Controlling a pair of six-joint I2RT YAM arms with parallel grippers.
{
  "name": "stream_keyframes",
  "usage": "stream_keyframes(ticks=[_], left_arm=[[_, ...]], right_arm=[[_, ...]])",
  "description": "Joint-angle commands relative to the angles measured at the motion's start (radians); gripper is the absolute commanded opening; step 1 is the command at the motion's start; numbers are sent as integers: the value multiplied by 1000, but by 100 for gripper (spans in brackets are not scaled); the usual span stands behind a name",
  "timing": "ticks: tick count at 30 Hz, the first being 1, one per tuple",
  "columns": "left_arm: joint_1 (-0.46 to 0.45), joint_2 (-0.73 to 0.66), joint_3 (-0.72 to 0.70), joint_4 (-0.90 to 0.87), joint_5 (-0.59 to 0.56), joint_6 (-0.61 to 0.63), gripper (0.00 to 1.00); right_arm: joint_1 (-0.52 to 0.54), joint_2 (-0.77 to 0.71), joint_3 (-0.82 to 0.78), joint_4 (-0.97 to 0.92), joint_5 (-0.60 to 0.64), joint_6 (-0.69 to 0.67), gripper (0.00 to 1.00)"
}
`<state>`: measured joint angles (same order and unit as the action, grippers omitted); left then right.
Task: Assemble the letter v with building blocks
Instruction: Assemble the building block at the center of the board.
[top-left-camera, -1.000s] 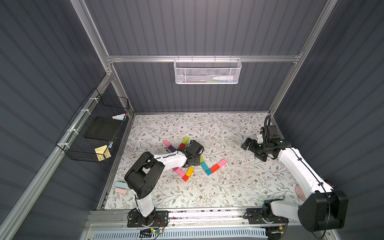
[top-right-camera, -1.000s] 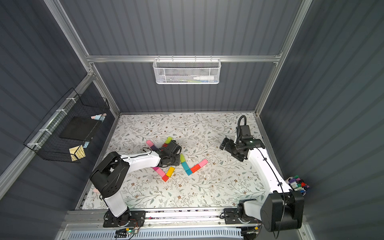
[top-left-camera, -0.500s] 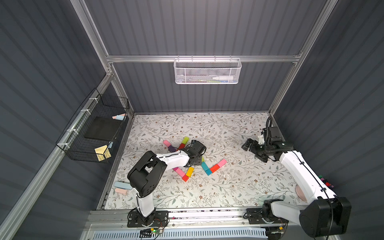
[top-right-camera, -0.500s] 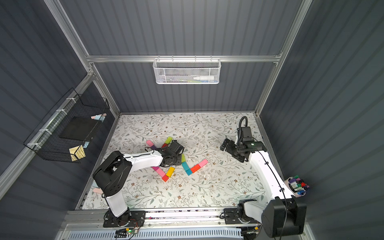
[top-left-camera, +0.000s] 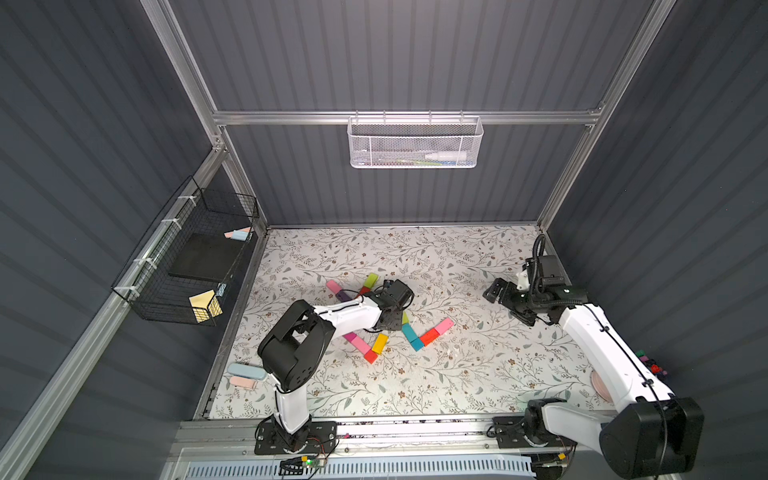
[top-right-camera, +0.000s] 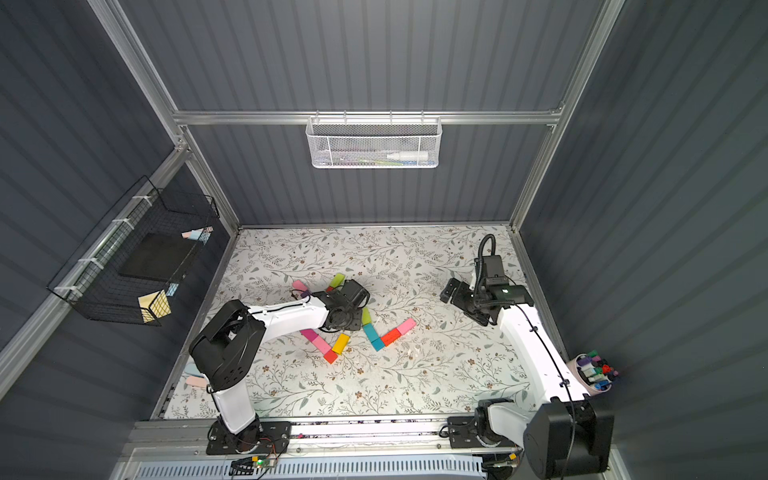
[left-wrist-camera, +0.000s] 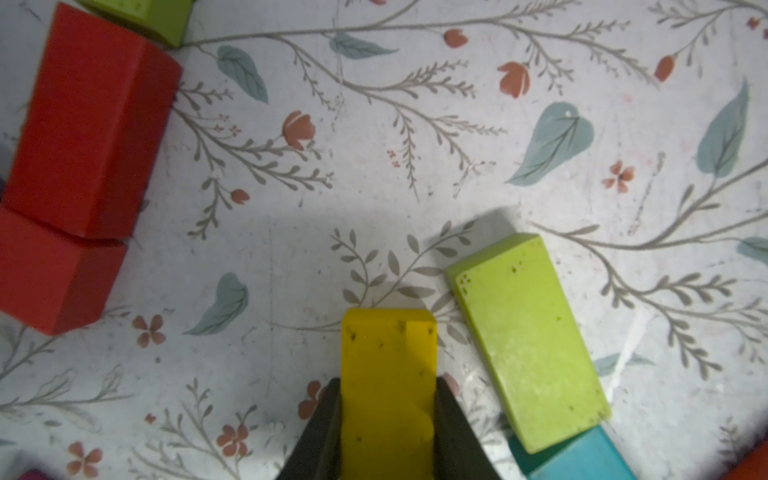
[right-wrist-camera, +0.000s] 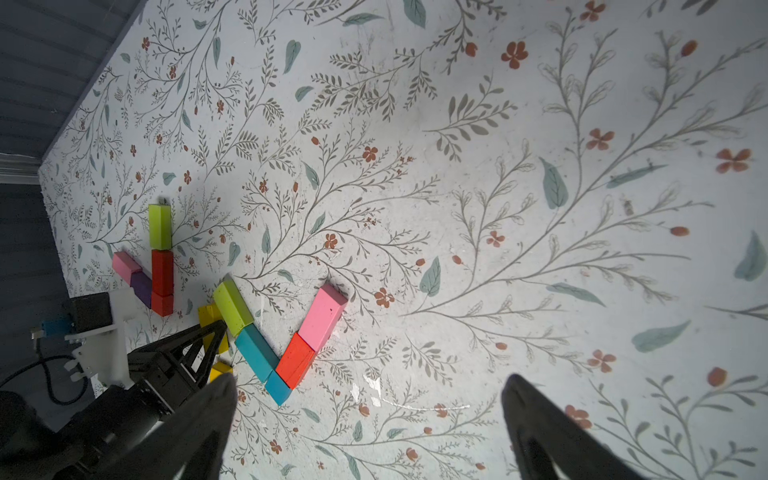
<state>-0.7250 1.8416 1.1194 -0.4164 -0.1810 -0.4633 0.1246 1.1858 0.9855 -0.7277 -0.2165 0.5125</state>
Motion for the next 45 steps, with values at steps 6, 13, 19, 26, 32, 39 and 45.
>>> stream_keyframes(ticks=[6, 13, 19, 26, 32, 39, 45], left_arm=[[-10, 45, -24, -149, 8, 71, 13], [-49, 54, -44, -142, 17, 72, 14], [-62, 54, -65, -130, 20, 27, 14], [-63, 58, -83, -136, 15, 1, 15], [-64, 44, -87, -158, 4, -12, 17], [-73, 42, -93, -167, 11, -15, 18], [-86, 42, -95, -182, 13, -17, 22]], right_arm=[[1, -9, -16, 4, 0, -5, 99], [1, -3, -17, 7, -1, -7, 99], [2, 1, -21, 13, -14, -8, 99], [1, -14, -24, 4, -10, -12, 99], [1, -27, -31, 6, 0, -10, 99], [1, -35, -32, 2, -2, -13, 99], [0, -56, -39, -8, 26, -10, 99]])
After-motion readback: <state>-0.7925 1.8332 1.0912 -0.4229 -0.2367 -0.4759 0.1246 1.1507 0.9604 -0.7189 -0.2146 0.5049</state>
